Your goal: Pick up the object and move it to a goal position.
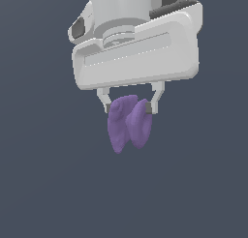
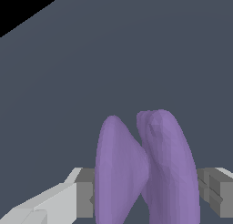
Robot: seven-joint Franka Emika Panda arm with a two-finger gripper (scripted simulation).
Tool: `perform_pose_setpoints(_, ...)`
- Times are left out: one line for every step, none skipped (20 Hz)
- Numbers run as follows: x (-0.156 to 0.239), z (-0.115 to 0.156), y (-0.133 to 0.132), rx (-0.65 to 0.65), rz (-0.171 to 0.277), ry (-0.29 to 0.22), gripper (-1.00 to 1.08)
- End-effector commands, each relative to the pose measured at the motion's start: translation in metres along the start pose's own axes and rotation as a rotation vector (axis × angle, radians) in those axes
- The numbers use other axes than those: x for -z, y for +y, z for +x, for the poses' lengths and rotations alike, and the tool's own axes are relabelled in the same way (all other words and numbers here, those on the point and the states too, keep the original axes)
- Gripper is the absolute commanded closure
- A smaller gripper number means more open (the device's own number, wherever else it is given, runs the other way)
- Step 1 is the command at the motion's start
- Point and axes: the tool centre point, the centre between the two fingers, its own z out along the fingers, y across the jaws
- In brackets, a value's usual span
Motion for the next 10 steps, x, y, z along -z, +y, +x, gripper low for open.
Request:
perform_pose_setpoints(0.022,0.007,-0.007,-0.013,0.021,0.039,1.08)
perform_pose_setpoints(0.029,0.009,-0.009,-0.017,0.028,0.052,1.08)
perform_pose_setpoints(0.036,0.011,-0.011,-0.021,0.034,0.064,1.08)
perform_pose_setpoints(0.042,0.013,-0.012,-0.024,0.04,0.074,1.08)
perform_pose_setpoints(0.048,0.014,-0.014,-0.027,0.045,0.084,1.08)
perform_pose_setpoints(0.052,0.015,-0.015,-0.03,0.049,0.092,1.08)
perform_pose_setpoints(0.056,0.016,-0.016,-0.032,0.053,0.099,1.08)
perform_pose_setpoints(0.06,0.017,-0.017,-0.034,0.056,0.105,1.08)
perform_pose_setpoints(0.063,0.018,-0.018,-0.035,0.059,0.11,1.08)
perform_pose_setpoints(0.065,0.018,-0.018,-0.036,0.06,0.113,1.08)
